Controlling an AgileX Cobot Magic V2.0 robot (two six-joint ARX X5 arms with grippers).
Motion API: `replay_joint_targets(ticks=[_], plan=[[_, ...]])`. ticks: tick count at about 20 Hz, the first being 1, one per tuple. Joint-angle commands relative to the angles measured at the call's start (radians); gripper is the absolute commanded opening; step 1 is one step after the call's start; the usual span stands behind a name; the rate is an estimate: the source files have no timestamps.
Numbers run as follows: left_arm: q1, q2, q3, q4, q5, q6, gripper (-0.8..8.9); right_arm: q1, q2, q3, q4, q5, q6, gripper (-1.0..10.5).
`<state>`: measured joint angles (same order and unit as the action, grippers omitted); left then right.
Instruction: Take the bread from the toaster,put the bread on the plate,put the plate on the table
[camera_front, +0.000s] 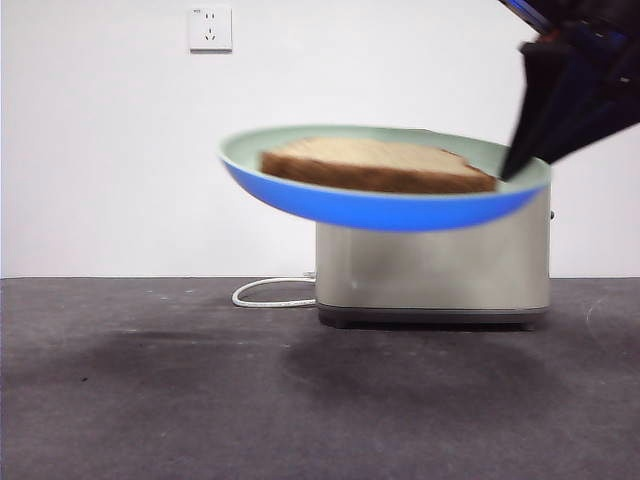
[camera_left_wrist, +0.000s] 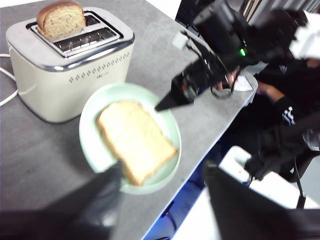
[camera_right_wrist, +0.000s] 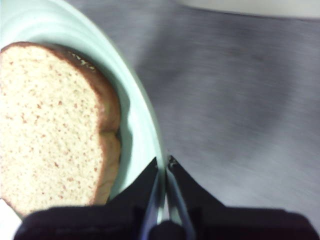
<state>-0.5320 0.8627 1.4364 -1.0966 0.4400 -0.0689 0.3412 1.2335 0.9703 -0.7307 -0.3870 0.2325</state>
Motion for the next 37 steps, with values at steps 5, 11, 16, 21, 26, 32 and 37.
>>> replay_joint_targets(ticks=[5,11,16,21,26,32,37], plan=[[0.003,-0.077,-0.001,-0.013,-0.146,0.044,-0.09,-0.105,0.121,-0.006,-0.066,0.03,-0.076,-0.1],[0.003,-0.081,-0.001,-0.055,-0.285,0.071,-0.08,-0.107,0.312,-0.006,-0.018,0.03,-0.091,-0.1],[0.003,-0.081,-0.001,-0.067,-0.285,0.07,-0.09,-0.107,0.426,-0.006,0.025,0.033,-0.095,-0.1],[0.003,-0.081,-0.001,-0.084,-0.285,0.07,-0.09,-0.107,0.447,-0.006,0.04,0.109,-0.114,0.7],[0.003,-0.081,-0.001,-0.084,-0.285,0.07,-0.09,-0.107,0.417,-0.006,0.051,0.104,-0.139,5.1],[0.003,-0.081,-0.001,-0.084,-0.283,0.07,-0.09,-0.101,0.158,-0.006,-0.043,0.097,-0.153,5.0],[0.003,-0.081,-0.001,-0.087,-0.282,0.07,-0.09,-0.06,-0.21,-0.006,-0.249,-0.019,-0.182,5.0]])
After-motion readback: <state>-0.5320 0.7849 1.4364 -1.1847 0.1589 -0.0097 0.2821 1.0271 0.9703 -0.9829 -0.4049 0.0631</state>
